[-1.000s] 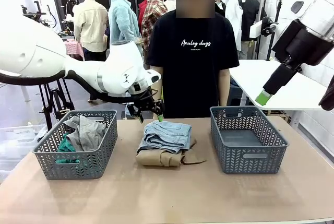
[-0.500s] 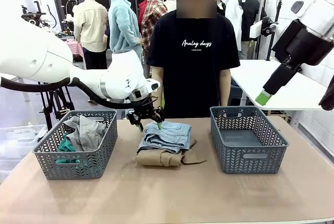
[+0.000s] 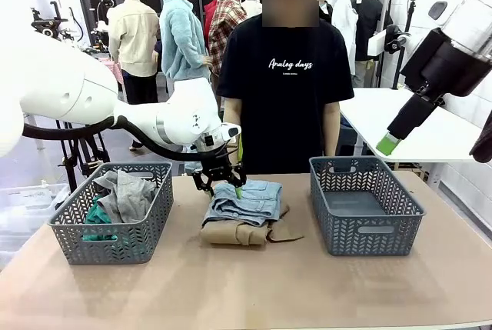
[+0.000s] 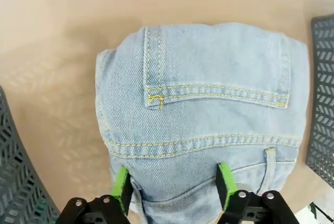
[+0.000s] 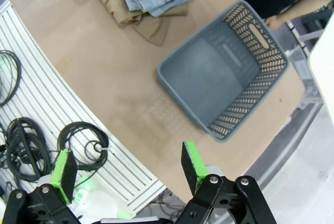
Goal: Sort the tops and bottoms.
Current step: Lift clothes from the center of the table with your left hand.
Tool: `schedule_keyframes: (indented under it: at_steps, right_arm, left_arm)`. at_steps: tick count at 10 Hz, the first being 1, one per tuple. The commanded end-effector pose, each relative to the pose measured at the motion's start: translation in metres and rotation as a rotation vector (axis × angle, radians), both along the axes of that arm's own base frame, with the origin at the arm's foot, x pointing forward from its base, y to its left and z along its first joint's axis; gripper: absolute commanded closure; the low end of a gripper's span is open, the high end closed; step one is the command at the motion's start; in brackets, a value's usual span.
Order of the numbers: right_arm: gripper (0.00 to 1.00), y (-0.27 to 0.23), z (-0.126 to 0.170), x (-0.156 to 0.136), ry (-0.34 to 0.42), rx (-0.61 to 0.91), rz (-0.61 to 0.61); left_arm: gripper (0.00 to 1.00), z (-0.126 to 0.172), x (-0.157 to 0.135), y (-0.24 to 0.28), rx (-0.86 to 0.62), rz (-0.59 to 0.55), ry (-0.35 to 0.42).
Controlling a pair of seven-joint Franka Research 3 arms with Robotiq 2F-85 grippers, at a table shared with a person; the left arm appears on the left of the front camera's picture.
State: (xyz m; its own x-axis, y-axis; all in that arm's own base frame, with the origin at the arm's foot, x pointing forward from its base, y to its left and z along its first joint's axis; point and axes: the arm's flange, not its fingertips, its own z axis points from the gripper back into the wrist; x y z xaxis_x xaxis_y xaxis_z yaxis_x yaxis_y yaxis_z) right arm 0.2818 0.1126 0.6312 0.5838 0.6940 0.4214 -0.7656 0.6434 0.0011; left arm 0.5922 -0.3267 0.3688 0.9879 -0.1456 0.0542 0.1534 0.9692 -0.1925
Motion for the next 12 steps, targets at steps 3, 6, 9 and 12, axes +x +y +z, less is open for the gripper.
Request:
schedule_keyframes:
  at_steps: [3, 6, 9, 12]
  right_arm:
    - [0.0, 0.001, 0.003, 0.001, 0.012, -0.019, 0.0]
    - [0.0, 0.001, 0.003, 0.001, 0.012, -0.019, 0.0]
    - [0.0, 0.001, 0.003, 0.001, 0.012, -0.019, 0.0]
    - [0.0, 0.001, 0.003, 0.001, 0.012, -0.019, 0.0]
  left_arm:
    - [0.82, -0.001, 0.005, -0.003, 0.02, 0.041, 0.078]
    - [1.0, -0.001, 0.003, -0.002, 0.024, 0.036, 0.085]
    - [1.0, -0.001, 0.004, -0.003, 0.026, 0.047, 0.094]
    - [1.0, 0.034, -0.011, -0.005, -0.031, -0.003, -0.008]
